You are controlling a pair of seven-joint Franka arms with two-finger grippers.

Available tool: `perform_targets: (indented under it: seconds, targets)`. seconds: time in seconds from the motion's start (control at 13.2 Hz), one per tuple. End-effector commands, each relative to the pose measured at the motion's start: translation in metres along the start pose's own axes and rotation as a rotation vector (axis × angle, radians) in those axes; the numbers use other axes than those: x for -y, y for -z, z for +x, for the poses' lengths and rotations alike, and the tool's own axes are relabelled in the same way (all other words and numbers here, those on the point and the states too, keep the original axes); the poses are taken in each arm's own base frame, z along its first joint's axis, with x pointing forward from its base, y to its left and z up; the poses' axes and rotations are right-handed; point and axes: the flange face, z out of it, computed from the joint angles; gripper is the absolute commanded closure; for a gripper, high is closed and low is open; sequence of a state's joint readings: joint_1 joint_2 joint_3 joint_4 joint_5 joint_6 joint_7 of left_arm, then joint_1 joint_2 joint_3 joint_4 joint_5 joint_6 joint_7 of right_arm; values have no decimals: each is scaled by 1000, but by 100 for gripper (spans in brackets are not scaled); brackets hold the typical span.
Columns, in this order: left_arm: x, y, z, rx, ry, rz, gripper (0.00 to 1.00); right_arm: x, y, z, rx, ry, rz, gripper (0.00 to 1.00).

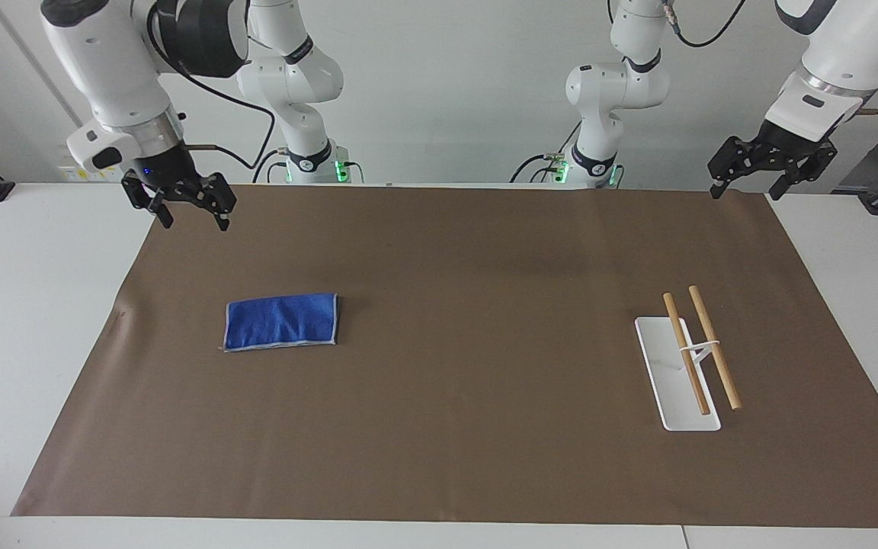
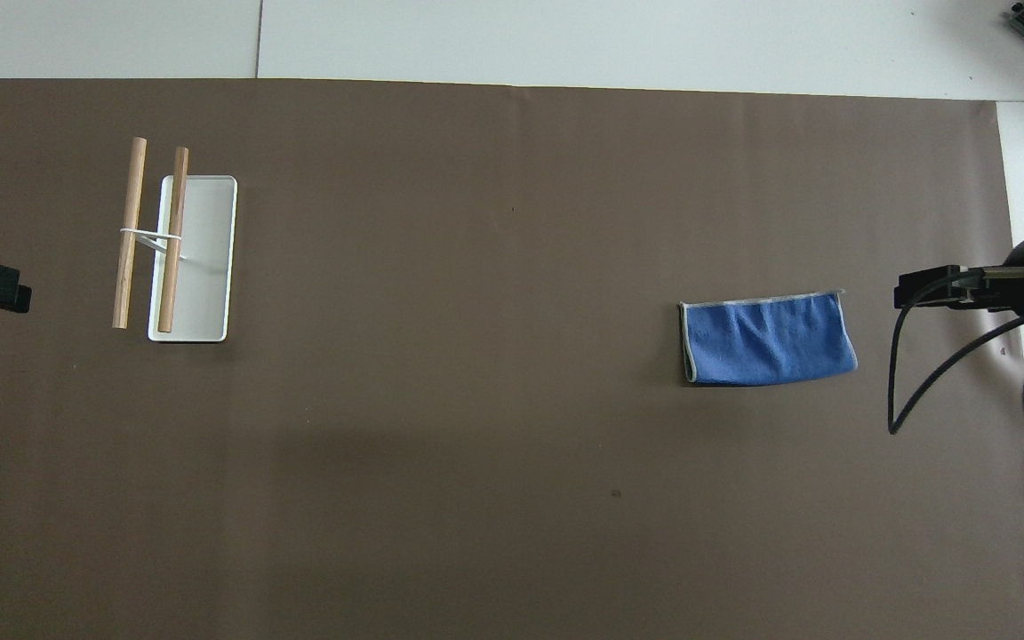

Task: Right arm passes towel to left arm to hang
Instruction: 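Reach the right gripper down to the blue towel's near edge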

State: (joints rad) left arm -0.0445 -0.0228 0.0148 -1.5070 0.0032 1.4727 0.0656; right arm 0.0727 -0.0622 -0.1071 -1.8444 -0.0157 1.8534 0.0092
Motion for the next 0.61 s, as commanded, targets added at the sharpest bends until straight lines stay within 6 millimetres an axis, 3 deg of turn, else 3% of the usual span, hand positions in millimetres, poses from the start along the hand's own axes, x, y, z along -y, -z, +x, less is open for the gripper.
perform_targets:
  seconds: [0.0,0.53]
  targets:
    - [2,1,-9,10,13,1,0,9,-56,-4,-15,22,1,0]
    - [2,1,-9,10,13,1,0,28,-193,4,-24,83,67,0]
